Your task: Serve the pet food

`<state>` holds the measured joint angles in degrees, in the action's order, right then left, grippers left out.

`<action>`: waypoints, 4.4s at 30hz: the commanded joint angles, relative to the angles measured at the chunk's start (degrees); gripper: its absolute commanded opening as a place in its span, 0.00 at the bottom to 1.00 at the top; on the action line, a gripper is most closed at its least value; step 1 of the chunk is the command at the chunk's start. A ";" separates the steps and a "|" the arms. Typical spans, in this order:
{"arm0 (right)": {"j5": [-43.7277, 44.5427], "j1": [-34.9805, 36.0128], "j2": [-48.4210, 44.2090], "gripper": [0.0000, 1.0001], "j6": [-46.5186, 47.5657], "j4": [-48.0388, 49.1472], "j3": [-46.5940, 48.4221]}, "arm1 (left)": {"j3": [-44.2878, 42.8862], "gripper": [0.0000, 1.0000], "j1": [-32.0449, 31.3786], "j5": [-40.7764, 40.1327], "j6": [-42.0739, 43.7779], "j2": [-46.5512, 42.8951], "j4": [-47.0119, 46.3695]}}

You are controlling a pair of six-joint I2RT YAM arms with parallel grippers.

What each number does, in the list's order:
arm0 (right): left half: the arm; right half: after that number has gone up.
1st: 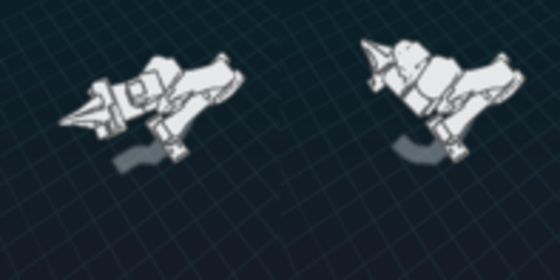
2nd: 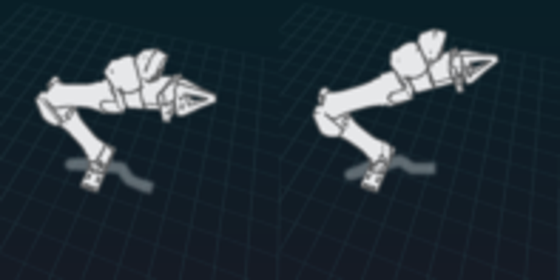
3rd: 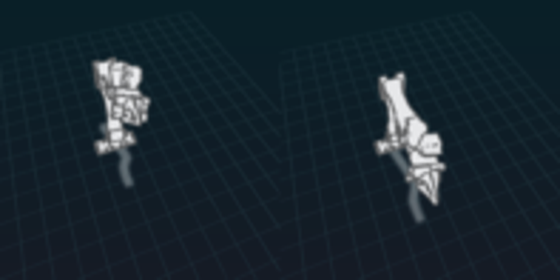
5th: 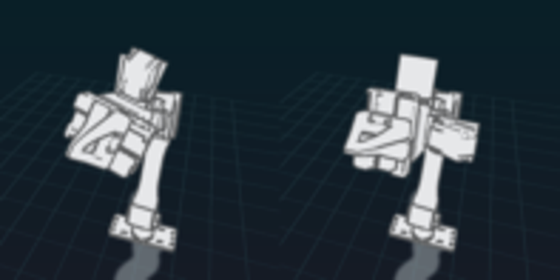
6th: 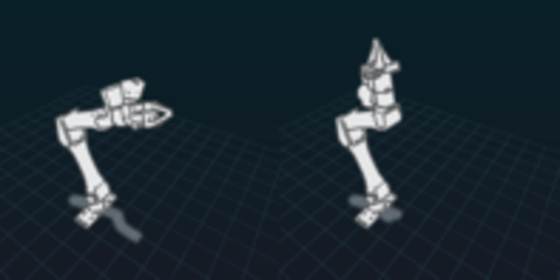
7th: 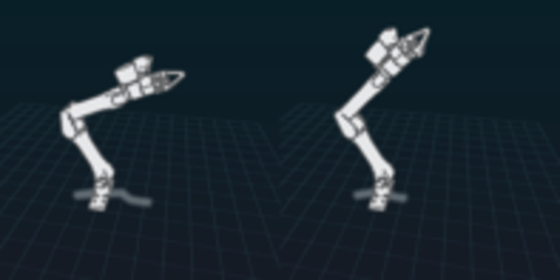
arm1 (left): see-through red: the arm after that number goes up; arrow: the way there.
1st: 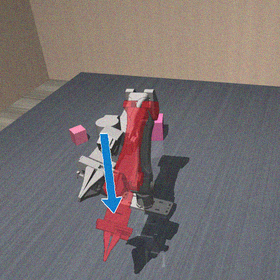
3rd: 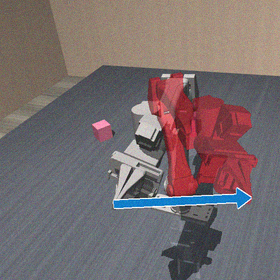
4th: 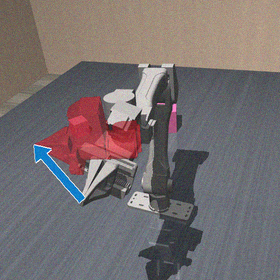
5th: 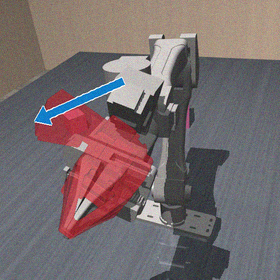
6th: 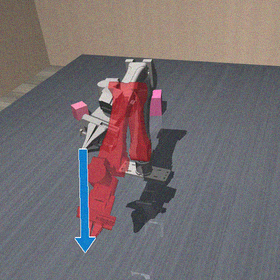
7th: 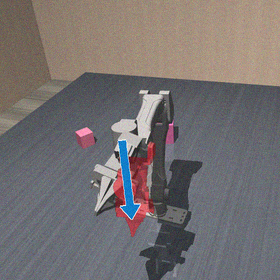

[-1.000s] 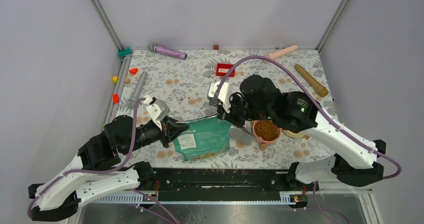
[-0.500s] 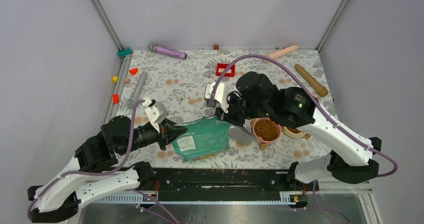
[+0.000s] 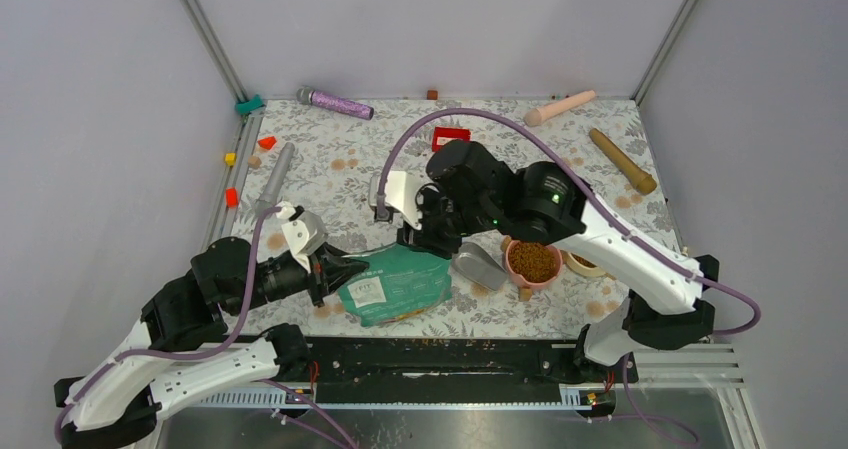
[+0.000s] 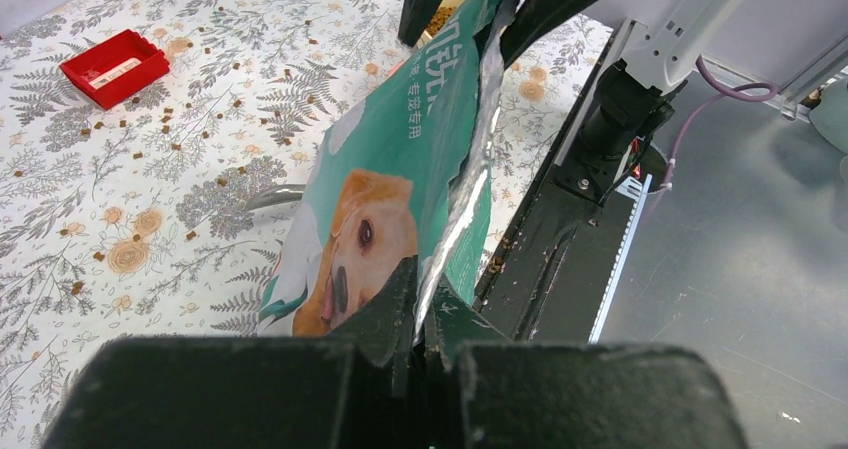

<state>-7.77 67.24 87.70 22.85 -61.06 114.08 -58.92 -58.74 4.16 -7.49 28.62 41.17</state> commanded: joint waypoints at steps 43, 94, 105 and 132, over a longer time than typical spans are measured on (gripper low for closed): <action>-2.27 8.92 16.60 0.27 0.27 7.47 15.68 | 0.32 0.00 5.41 9.98 -0.29 -2.80 -7.95; 8.56 2.42 -8.49 0.00 13.10 -4.09 -4.81 | 0.31 0.00 7.84 11.85 0.42 -2.16 -8.19; 1.03 -2.28 -9.88 0.00 17.20 -7.28 -6.38 | 0.45 0.00 8.07 11.61 0.63 -2.08 -8.20; 1.57 -2.99 -21.01 0.99 15.39 5.95 -19.28 | -0.14 0.84 8.19 18.00 0.76 -2.68 -7.78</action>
<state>-5.23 64.58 70.17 39.16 -60.36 96.64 -57.56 -50.87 17.74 -7.14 27.33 38.06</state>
